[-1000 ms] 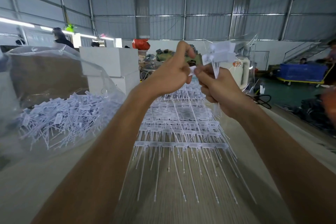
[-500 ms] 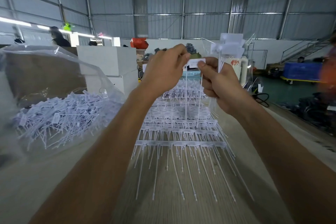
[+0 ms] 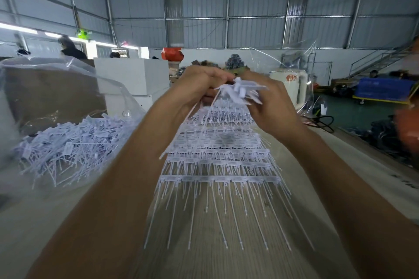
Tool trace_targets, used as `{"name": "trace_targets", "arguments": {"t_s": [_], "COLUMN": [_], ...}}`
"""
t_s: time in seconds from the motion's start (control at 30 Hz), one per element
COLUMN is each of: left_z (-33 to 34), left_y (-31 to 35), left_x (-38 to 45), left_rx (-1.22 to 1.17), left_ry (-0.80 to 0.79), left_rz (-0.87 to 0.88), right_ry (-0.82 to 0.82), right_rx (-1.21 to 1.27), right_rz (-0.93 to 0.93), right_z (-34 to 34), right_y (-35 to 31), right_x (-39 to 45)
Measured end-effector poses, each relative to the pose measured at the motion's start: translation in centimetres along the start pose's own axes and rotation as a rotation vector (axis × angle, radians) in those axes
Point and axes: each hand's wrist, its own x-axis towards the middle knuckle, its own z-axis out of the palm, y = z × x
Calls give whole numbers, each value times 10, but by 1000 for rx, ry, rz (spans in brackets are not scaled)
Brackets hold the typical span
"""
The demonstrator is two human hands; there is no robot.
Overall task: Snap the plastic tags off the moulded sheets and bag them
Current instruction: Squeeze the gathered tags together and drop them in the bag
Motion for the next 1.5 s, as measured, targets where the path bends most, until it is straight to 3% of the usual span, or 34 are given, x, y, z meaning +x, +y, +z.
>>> {"name": "trace_targets", "arguments": {"t_s": [0.07,0.17,0.23,0.33,0.43,0.67,0.8,1.0,1.17,1.33,1.5], "left_z": [0,3,9,14,15,10,9,8,12,15,18], "left_y": [-1,2,1,-2,1,-2,-6,-8,-3,0,-1], "left_x": [0,-2,-3,-7,-8,-3,2,-1,-5,-7,-10], "left_rx": [62,563,779,738,539,500,643,1060,1145,1509,1533], "left_ry": [-42,36,42,-6,22,158,230,332,328,269,269], "left_rz": [29,321,417,423,427,448,491,677,688,665,594], "right_ry": [-12,-24,-4,92,84,-157,-190,-290,-275,-288,-193], "right_rx": [72,321,558,859,952,949,873,772,806,343,160], "right_rz": [123,399,526,635,658,611,662,714,768,623,594], "right_z": [2,7,6,0,-4,1,7,16,15,22,22], "right_y": [0,-1,-1,0,2,-1,-1,-2,1,1,7], "right_x": [-3,-1,1,3,4,0,2,-3,-6,-8,-12]}}
